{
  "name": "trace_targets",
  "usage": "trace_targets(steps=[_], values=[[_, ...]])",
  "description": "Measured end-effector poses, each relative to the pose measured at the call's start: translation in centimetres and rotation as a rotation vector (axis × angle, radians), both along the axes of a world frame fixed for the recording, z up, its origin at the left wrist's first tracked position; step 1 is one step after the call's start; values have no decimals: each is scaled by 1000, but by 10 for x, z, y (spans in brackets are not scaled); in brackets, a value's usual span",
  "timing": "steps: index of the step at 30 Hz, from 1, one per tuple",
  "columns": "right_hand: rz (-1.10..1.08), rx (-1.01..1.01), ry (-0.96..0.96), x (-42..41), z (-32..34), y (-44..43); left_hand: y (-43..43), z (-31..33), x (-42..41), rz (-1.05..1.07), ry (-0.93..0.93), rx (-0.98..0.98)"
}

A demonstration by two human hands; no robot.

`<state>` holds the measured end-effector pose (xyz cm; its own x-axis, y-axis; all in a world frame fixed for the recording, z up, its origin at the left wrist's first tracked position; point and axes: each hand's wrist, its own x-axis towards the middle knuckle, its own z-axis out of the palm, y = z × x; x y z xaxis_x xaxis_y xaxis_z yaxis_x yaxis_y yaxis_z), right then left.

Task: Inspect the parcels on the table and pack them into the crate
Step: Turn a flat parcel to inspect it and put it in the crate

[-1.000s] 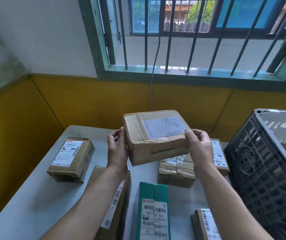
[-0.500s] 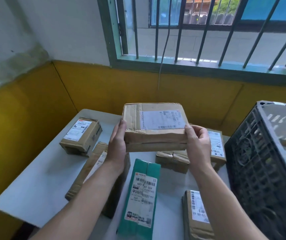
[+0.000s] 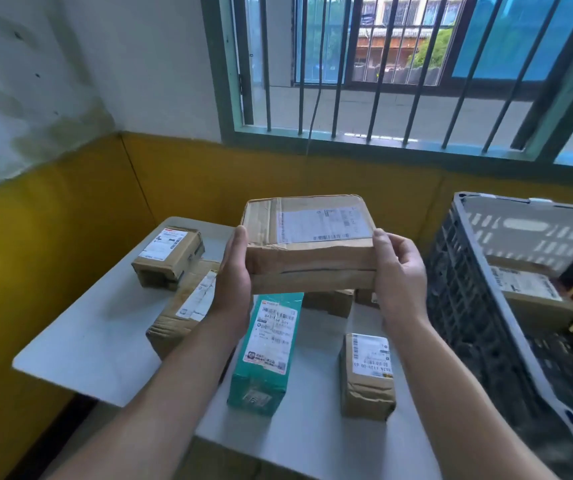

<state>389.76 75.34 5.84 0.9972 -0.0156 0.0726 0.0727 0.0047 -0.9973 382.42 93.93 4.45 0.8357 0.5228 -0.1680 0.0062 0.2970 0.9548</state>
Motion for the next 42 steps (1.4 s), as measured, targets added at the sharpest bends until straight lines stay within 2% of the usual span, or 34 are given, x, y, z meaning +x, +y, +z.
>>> trace_targets(steps=[7,13,18,27,33,37,42], values=[[-28,-31,-84,-49,29,-58,-53,33,-39,-106,-50,-121],[-90,-13,-117,-51,55,-129,-118,58,-23,-76,-27,-2],[-166,-20,-100,-23,61,-212,-198,67,13,-167,-41,3],[-203,-63,-10,37,54,-348,-334,60,76,-183,-1,117],[-122,-192,113,76,23,-400,-374,41,108,-235,164,200],[-67,-332,218,98,2,-414,-378,20,125,-267,350,323],[-3,-545,344,118,-18,-419,-381,-3,145,-327,488,396]])
